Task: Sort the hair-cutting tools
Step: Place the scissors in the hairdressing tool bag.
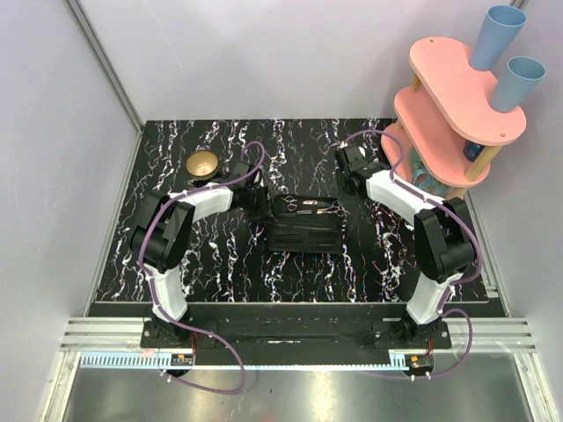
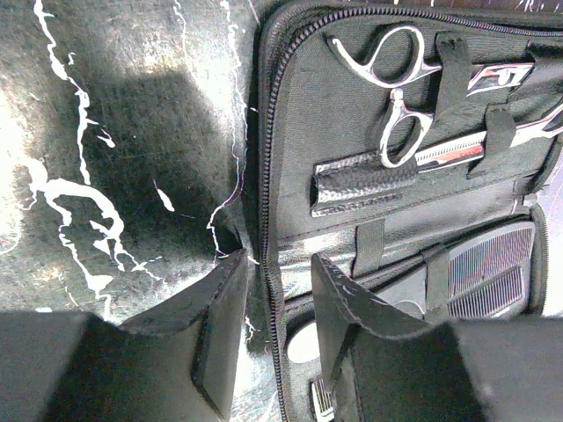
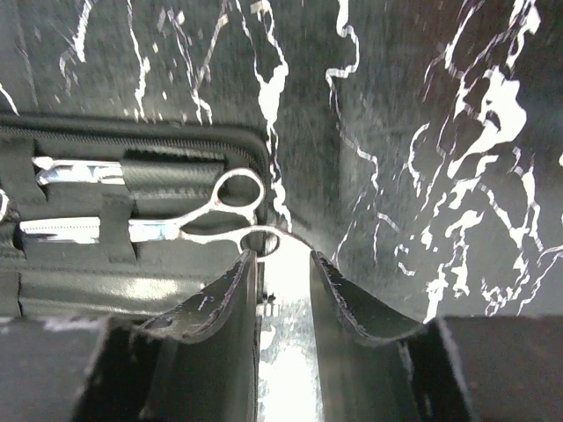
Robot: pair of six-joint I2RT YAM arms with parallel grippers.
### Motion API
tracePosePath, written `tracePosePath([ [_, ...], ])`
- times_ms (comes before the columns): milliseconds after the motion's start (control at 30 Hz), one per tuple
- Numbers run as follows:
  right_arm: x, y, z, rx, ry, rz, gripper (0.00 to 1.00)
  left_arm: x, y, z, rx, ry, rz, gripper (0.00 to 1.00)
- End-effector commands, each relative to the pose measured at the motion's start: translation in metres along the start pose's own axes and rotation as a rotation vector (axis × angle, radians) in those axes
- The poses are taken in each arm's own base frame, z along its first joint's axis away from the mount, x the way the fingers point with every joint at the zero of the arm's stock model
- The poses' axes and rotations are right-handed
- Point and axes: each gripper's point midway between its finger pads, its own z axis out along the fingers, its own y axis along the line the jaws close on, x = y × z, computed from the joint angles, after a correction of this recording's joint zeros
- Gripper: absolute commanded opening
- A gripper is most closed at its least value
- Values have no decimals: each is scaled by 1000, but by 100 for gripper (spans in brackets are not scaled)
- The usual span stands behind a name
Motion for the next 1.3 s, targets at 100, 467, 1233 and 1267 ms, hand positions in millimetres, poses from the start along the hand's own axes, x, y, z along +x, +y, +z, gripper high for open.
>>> tracePosePath([
  [100,30,2,9,28,123,84,35,0,1,-2,-9,15,-5,40],
  [467,34,3,26,28,149,72,33,2,2,0,-11,23,-7,40],
  [1233,-1,-5,22,37,1,-54,35,3,4,2,-13,27,-3,40],
  [1267,-1,-6,24,43,0,-68,34,3,3,2,-10,29,-3,40],
])
